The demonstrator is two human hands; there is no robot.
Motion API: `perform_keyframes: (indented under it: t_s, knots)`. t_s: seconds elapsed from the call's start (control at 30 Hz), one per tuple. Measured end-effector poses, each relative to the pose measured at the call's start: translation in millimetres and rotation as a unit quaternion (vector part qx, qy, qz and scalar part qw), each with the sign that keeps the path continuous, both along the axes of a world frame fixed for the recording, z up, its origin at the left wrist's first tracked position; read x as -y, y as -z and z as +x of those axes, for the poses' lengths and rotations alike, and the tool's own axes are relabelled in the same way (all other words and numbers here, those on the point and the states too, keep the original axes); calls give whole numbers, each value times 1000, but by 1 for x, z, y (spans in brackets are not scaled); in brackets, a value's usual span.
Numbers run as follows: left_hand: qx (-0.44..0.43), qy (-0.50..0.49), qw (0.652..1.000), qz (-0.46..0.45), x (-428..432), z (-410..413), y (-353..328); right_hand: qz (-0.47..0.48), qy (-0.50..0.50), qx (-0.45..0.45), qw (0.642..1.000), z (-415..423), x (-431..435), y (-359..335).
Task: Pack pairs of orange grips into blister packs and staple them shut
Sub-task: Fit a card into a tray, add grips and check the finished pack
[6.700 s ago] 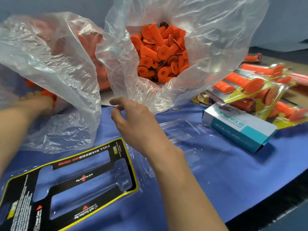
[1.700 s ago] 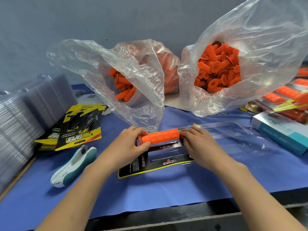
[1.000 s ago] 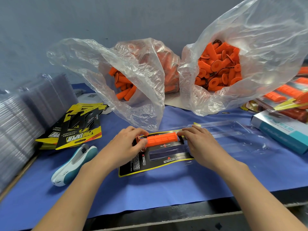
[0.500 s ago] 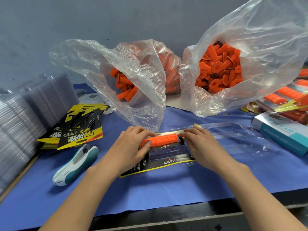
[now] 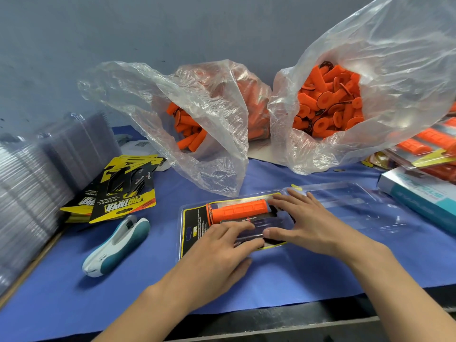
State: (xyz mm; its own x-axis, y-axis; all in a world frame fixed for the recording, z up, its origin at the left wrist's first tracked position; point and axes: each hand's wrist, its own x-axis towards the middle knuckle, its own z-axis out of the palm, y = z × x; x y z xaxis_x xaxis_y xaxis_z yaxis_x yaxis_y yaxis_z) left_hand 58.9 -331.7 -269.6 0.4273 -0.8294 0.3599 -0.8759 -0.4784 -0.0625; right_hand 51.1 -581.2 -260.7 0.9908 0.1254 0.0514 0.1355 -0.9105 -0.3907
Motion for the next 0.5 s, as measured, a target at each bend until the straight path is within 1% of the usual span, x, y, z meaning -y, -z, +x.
perform_keyframes:
  t_s: [0.13,0.27,0.33,0.4,0.5]
  knots:
    - [36,-33,999,-21,-10,-4,0,-4,-3,-14,1000,1,3,1]
    - [12,-42,999,-32,-30,-3,-2,0,-8,-17,1000,3,5,4]
    - [27,-36,999,-31,-37,-4,2,1,-9,-21,1000,4,7,4]
    - [36,-34,998,-47,-42,-3,8,-3,-10,-23,1000,4,10,4]
    - [19,-47,996,-76,-49,0,13,-13,-17,-22,1000,4,10,4]
